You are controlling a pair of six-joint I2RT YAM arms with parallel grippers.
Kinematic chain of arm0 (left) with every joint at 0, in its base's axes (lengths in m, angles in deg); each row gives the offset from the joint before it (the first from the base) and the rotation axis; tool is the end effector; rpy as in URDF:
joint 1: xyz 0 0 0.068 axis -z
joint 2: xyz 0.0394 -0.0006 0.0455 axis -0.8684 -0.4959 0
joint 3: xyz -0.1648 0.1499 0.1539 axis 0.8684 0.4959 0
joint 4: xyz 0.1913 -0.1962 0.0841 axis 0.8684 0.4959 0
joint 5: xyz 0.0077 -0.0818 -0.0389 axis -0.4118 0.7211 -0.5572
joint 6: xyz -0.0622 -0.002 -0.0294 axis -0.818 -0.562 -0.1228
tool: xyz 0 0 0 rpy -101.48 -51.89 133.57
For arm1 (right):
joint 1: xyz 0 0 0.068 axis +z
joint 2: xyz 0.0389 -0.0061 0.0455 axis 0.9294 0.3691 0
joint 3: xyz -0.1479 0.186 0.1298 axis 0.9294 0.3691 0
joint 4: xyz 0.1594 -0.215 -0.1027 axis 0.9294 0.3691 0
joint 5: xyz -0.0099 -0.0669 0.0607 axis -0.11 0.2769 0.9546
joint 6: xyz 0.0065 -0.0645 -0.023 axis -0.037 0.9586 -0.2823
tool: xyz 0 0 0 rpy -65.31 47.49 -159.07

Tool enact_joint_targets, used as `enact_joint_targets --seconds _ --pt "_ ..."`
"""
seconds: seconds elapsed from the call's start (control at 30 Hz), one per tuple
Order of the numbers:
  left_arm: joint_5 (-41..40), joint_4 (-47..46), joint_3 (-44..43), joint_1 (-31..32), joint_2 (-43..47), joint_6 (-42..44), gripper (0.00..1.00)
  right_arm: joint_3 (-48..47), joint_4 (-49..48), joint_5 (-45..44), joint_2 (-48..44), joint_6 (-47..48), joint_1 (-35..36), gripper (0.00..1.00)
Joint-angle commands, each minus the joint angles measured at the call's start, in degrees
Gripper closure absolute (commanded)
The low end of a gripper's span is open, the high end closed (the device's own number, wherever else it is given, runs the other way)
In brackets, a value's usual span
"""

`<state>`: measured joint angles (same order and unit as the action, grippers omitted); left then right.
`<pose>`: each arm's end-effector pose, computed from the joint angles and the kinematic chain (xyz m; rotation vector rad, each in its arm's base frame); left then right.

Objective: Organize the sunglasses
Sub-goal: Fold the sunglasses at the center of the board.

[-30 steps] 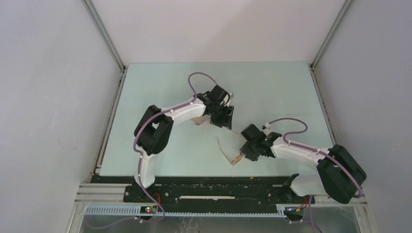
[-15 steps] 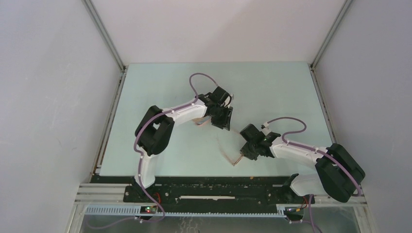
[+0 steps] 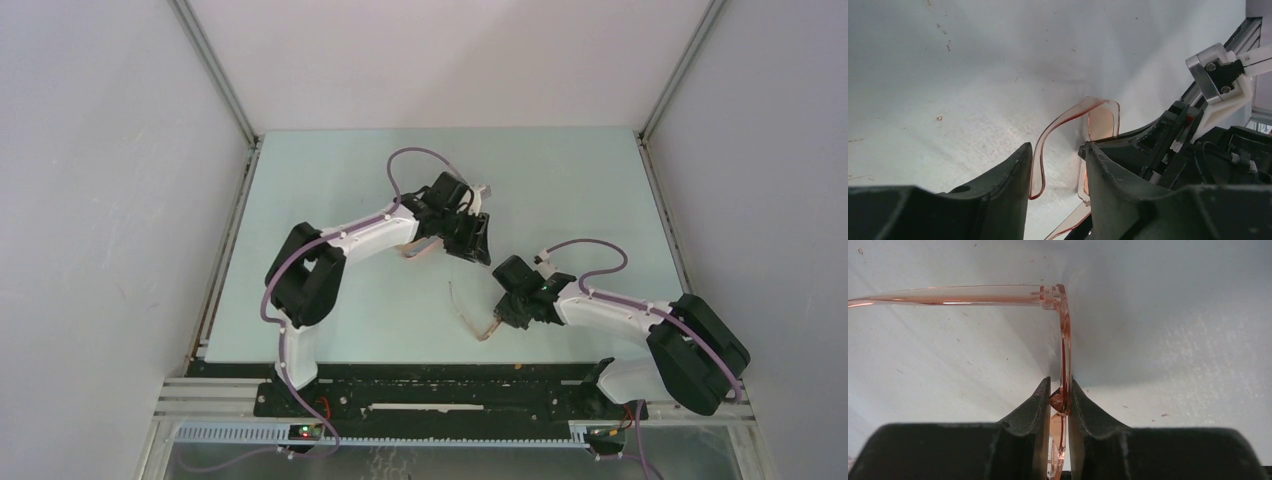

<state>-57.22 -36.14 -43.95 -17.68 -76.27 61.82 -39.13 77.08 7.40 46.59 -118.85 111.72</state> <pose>0.3266 -0.3312 0.1864 0.6033 2.5927 -0.9775 0.1898 0.1644 0.1141 0.7640 2.6420 0.3302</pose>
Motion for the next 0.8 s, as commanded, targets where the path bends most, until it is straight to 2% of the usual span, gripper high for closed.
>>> enact_joint_targets --seconds 0.0,0.07,0.17,0.3,0.43,0.77 --pt "4.43 -1.15 -0.37 0.04 2.23 1.65 0.51 0.02 -0.89 -0.85 1.10 1.12 0.72 0.79" --pt "2.97 -1.02 -0.62 0.04 2.18 1.18 0.55 0.02 -0.81 -0.69 1.35 1.19 0.67 0.80" --pt "1.11 -2.07 -0.27 -0.02 2.60 -0.34 0.70 0.02 -0.63 -0.60 1.68 1.20 0.66 0.80" --pt "-1.03 -1.31 -0.18 0.03 2.89 -0.68 0.83 0.02 -0.66 -0.51 1.67 1.12 0.71 0.80" --pt "-1.82 -0.48 0.60 0.00 3.14 -0.37 0.99 -0.45 -0.43 -0.78 1.75 1.20 0.66 0.80" --pt "-0.69 0.28 5.73 1.26 3.80 -0.29 1.00 -3.56 2.32 -1.87 2.85 1.29 0.03 0.80"
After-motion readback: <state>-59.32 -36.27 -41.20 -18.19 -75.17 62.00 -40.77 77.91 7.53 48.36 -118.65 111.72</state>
